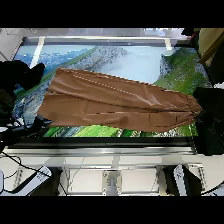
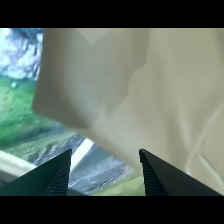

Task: Fold the clothes and pants, and hang the long-sleeved shirts on hangers.

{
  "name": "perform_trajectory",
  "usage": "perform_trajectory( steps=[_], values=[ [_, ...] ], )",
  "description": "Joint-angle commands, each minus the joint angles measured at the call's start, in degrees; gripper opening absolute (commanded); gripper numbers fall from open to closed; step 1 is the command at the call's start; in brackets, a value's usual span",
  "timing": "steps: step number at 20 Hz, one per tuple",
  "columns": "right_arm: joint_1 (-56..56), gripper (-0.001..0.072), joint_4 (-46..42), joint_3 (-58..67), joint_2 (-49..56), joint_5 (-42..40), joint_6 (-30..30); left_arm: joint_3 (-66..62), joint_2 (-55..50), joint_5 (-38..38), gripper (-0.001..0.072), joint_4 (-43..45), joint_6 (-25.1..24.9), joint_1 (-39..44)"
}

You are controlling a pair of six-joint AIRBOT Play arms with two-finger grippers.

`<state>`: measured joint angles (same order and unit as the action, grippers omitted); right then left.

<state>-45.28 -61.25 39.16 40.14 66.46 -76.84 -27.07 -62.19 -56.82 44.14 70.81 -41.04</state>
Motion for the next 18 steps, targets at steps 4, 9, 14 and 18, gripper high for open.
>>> perform_trajectory(
  steps=[4, 9, 14, 18],
  values=[
    [0.0, 0.0044, 2.5, 0.0, 0.0, 1.0, -0.1, 2.2, 0.0, 8.9, 0.0475, -0.2, 3.4, 0.3],
    [0.0, 0.0044, 3.0, 0.0, 0.0, 1.5, -0.1, 3.6, -1.5, 14.1, 0.0474, -4.1, 3.1, 0.5],
    [0.0, 0.0044, 3.1, 0.0, 0.0, 2.4, -0.3, 3.6, -2.8, 16.2, 0.0011, -10.0, 0.4, 1.5],
    [-0.1, 0.0044, 1.9, 1.5, -0.2, 5.2, 0.0, 1.2, 0.5, 15.1, 0.0010, -15.5, -7.4, 0.4]
  ],
)
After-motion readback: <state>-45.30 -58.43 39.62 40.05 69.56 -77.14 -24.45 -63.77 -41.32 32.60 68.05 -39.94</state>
